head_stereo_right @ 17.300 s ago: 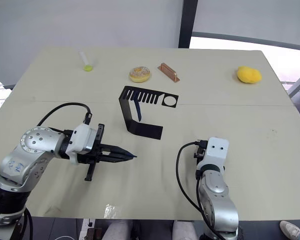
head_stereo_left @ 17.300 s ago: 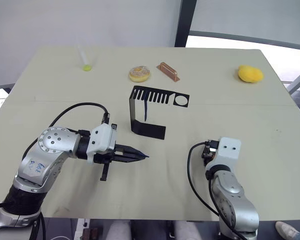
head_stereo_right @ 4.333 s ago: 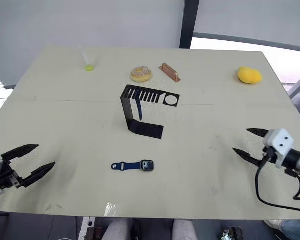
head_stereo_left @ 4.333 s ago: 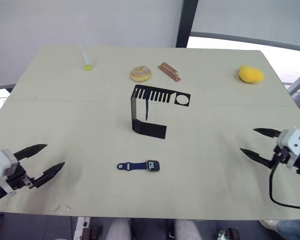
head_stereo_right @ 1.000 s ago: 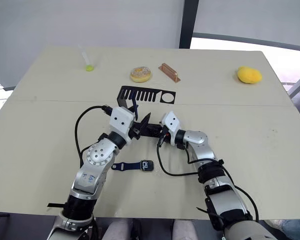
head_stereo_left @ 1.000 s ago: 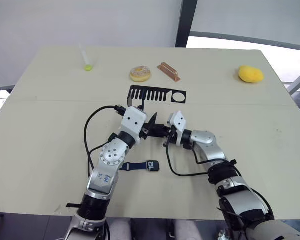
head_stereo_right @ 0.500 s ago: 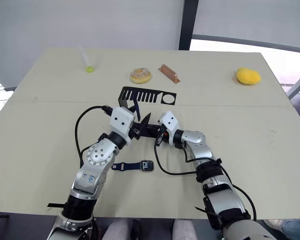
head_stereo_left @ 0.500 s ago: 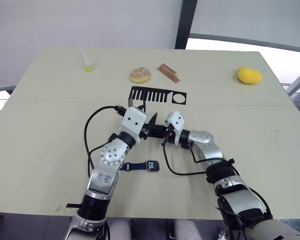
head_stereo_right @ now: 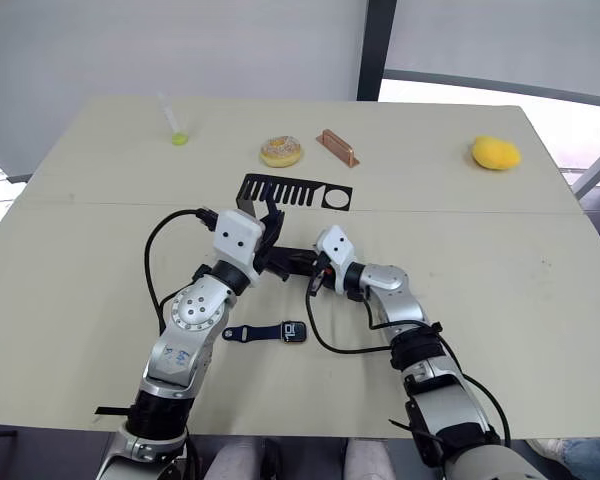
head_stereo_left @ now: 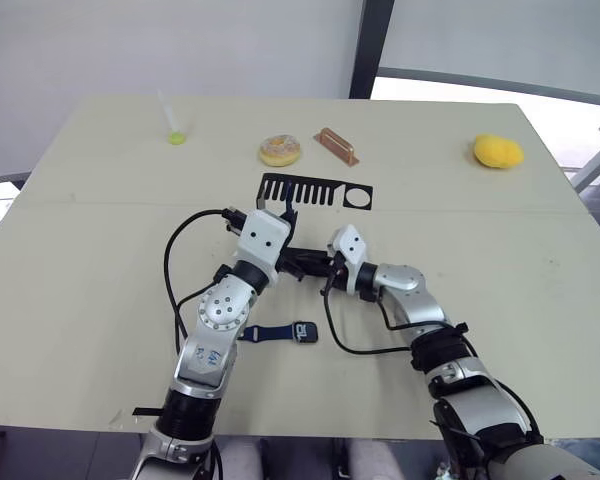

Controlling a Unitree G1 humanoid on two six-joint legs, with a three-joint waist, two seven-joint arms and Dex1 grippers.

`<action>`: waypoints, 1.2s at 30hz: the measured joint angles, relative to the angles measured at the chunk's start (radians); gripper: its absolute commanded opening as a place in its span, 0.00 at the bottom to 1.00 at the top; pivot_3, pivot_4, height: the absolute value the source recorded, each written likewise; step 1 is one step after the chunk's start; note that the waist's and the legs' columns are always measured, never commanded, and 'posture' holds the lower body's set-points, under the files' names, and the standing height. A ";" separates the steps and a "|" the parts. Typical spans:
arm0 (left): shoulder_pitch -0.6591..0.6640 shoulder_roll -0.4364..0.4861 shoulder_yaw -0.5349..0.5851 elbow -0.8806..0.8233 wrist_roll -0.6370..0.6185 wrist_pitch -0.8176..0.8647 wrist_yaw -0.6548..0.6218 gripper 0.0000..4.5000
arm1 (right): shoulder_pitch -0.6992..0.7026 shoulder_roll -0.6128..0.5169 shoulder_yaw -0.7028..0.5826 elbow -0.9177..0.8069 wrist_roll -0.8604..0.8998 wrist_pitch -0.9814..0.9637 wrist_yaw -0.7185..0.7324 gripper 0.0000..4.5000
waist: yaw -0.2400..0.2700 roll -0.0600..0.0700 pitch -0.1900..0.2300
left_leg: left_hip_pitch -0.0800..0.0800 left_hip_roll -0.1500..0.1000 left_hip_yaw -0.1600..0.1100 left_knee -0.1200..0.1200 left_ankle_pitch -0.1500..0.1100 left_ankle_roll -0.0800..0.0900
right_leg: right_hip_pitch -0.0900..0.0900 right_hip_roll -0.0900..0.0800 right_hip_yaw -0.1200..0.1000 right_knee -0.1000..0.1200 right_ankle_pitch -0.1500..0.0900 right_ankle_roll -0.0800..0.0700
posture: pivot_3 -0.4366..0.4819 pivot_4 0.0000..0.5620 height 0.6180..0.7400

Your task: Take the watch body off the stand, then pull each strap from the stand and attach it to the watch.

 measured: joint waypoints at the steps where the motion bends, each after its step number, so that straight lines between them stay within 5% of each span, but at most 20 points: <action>1: 0.002 -0.001 0.001 0.000 0.000 -0.006 0.000 0.01 | 0.000 0.001 0.000 0.000 0.000 0.000 -0.002 0.00 | 0.000 0.000 0.000 | 0.000 0.000 0.000 0.000 0.000 0.000 | 0.000 0.000 0.000 0.000 0.000 0.000 | 0.48 0.27 1.00; 20: 0.140 -0.022 0.004 -0.127 -0.004 -0.037 -0.002 0.01 | -0.008 0.023 -0.001 0.004 -0.014 0.019 -0.068 0.00 | 0.000 0.000 0.000 | 0.000 0.000 -0.001 0.000 0.000 -0.001 | 0.001 -0.002 0.001 -0.001 0.000 0.000 | 0.48 0.27 1.00; 25: 0.230 0.063 0.034 -0.207 -0.026 -0.045 -0.060 0.01 | -0.009 0.026 -0.001 0.006 -0.014 0.019 -0.072 0.00 | -0.001 0.001 -0.001 | 0.000 0.001 -0.001 -0.001 0.000 -0.001 | 0.001 -0.004 0.002 -0.002 0.000 0.000 | 0.48 0.27 1.00; 36: 0.378 0.287 0.176 -0.360 -0.422 -0.040 -0.404 0.01 | 0.041 -0.003 -0.021 -0.057 0.044 0.023 0.004 0.00 | -0.001 0.001 0.000 | -0.002 -0.001 -0.007 -0.002 -0.001 -0.001 | 0.002 -0.008 0.000 -0.006 0.000 0.000 | 0.48 0.27 1.00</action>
